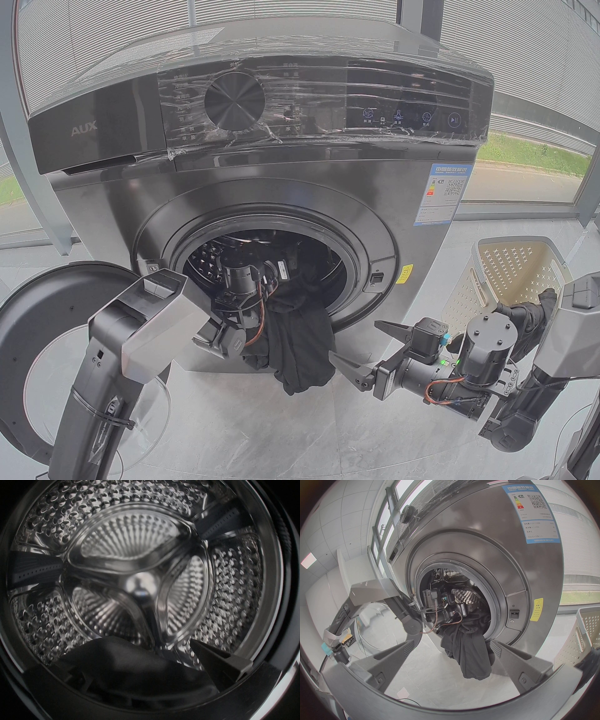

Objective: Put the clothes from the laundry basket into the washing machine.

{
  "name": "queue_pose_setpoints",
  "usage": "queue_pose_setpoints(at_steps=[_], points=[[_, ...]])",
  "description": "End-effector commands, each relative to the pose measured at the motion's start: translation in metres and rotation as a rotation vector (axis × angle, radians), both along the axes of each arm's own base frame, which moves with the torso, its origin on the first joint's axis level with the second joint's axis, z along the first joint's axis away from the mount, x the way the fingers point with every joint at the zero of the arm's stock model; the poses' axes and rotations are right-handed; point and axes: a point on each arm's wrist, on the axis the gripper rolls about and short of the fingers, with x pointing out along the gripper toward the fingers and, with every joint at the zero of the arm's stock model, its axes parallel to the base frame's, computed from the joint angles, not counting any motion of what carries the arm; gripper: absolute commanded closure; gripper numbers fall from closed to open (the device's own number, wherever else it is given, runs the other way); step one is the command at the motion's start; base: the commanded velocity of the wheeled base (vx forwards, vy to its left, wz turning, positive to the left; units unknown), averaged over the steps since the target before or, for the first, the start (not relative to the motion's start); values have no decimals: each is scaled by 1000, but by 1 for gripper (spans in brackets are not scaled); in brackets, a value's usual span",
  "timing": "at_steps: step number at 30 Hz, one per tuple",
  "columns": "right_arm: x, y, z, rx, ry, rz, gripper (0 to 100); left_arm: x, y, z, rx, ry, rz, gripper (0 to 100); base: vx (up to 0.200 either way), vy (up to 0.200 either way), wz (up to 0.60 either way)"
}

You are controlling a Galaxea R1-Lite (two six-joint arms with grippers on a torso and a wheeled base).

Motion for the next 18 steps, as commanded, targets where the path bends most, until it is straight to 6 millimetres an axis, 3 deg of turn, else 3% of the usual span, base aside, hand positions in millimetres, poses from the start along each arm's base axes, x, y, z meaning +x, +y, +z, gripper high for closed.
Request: queue_pose_setpoints(at_steps=[1,7,13,18], points=[[0,1,1,3,-4,3,0,-62,0,34,69,156,-81,0,0,0,0],[-1,1,2,4,-5,6,0,-81,-5,7,127,253,-154,0,0,0,0],[-1,2,1,3,-4,8,0,-80,-5,-21,158,312,-160,0,0,0,0],[-1,2,2,4,-5,9,0,-69,8,-48,233,344,-122,0,0,0,0]])
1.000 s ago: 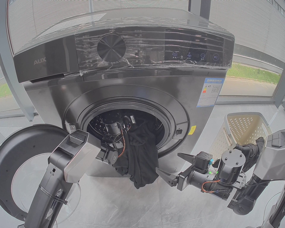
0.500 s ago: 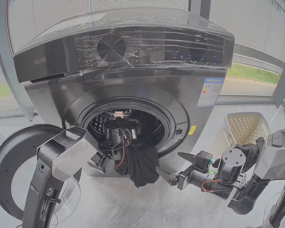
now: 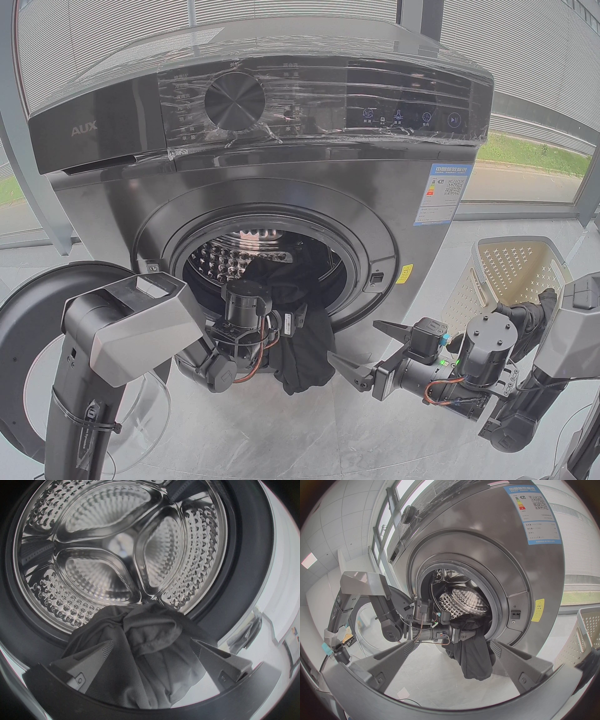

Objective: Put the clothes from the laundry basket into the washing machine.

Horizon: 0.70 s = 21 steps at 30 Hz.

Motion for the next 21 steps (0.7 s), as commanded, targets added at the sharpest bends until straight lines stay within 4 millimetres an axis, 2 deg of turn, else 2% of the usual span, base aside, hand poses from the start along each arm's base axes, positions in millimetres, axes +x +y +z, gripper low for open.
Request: queue_pose_setpoints(at_steps=[1,6,7,13,21], points=[[0,0,1,1,-2,1,0,10,12,-23,48,26,34,0,0,0,0],[0,1,0,1,-2,1,0,13,15,-28,51,28,44,0,0,0,0],[0,1,0,1,-2,1,0,14,15,-28,50,25,45,100,0,0,0],[0,1,1,3,-3,5,0,18,9,-22,24,-2,41,100,0,0,0],[0,1,2,6,-6,1,0,37,-7,18,-157,-124,56,100,0,0,0]])
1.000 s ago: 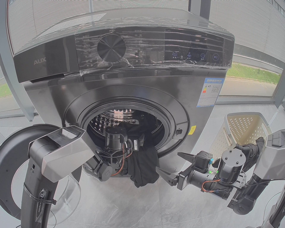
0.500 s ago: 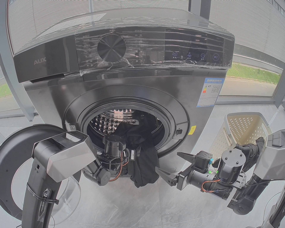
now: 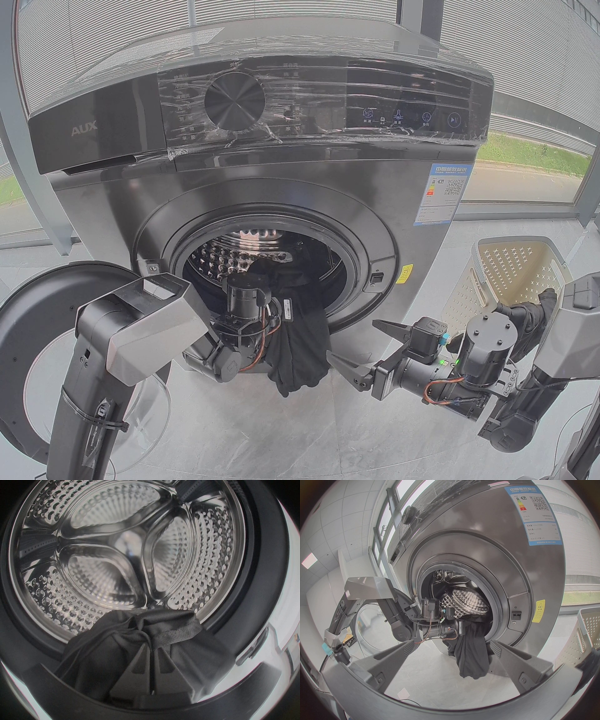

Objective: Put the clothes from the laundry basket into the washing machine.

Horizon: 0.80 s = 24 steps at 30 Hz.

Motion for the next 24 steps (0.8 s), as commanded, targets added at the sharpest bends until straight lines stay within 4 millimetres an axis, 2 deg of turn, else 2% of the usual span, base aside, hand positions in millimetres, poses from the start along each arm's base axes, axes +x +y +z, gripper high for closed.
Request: queue_pose_setpoints(at_steps=[1,7,14,15,24], points=[[0,0,1,3,-5,-1,0,12,-7,25,-92,-82,14,100,0,0,0],[0,0,2,4,-6,1,0,31,-12,49,-169,-215,65,100,0,0,0],[0,0,2,4,-6,1,0,39,-13,54,-190,-256,90,100,0,0,0],[0,0,2,4,-6,1,0,39,-13,54,-190,-256,90,0,0,0,0],[0,0,2,5,-5,-1,0,28,-8,47,-157,-213,87,0,0,0,0]])
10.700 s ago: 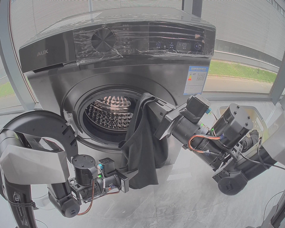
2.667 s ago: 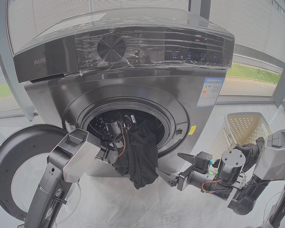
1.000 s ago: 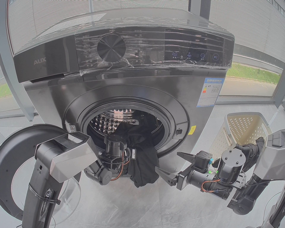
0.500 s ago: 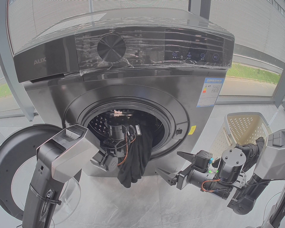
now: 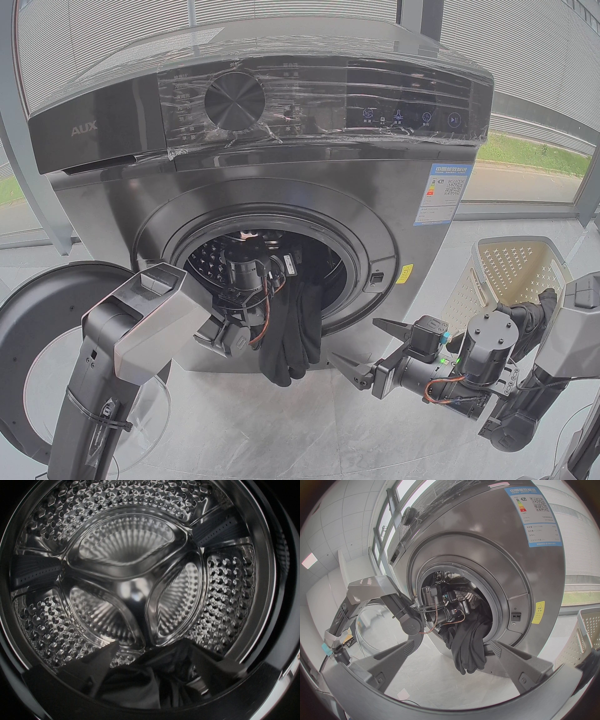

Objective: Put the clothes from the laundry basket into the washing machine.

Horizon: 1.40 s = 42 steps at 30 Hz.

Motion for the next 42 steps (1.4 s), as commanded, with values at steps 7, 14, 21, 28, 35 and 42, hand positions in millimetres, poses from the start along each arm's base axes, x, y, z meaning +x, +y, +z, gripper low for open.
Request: queue_pose_setpoints(at_steps=[7,14,21,28,35,42], points=[[0,0,-1,-1,2,2,0,-51,7,-17,121,214,-121,0,0,0,0],[0,1,-1,-1,2,2,0,-59,10,-44,205,293,-146,0,0,0,0],[0,1,-1,-1,2,4,0,-54,12,-72,260,323,-132,0,0,0,0],[0,1,0,2,-2,4,0,-41,11,-60,226,269,-105,100,0,0,0],[0,1,0,2,-2,4,0,-18,-1,-19,39,145,-42,100,0,0,0],[0,2,0,2,-2,5,0,-4,-3,7,-25,34,-9,100,0,0,0]])
